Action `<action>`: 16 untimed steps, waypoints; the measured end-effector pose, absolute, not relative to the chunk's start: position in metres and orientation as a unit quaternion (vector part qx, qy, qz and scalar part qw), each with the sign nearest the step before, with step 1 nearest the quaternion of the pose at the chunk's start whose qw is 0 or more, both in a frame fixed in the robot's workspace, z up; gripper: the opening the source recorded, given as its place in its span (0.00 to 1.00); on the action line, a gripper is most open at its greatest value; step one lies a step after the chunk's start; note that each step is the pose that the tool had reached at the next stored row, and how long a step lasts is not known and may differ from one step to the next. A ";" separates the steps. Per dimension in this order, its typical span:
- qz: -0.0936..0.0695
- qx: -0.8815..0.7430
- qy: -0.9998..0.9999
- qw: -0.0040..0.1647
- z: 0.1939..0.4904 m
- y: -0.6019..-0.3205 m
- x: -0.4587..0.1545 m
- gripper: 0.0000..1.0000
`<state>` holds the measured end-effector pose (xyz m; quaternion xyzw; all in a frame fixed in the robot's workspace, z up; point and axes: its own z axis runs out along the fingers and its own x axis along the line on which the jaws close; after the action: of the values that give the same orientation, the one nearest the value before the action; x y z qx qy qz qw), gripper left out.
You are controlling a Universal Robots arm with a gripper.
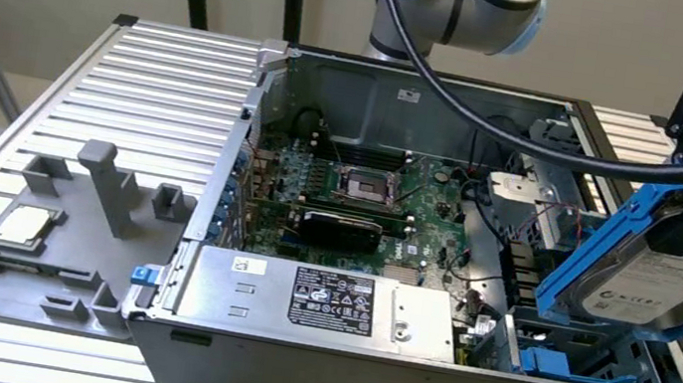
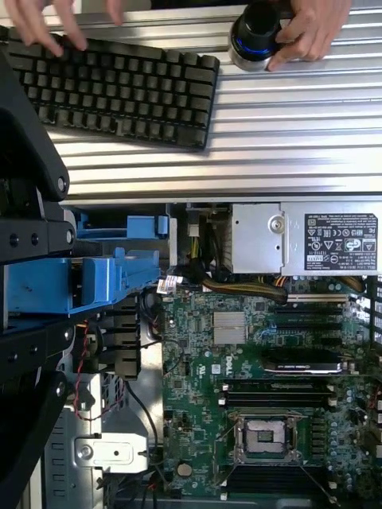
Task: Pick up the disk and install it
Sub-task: 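Insert the disk into the insertion slot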
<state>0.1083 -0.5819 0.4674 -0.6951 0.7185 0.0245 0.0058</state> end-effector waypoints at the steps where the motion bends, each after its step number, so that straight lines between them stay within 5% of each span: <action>1: 0.025 -0.695 0.718 0.006 0.467 -0.582 0.108 0.32; 16: 0.025 -0.695 0.718 0.006 0.467 -0.582 0.108 0.32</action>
<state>0.1083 -0.5819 0.4673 -0.6951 0.7185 0.0245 0.0058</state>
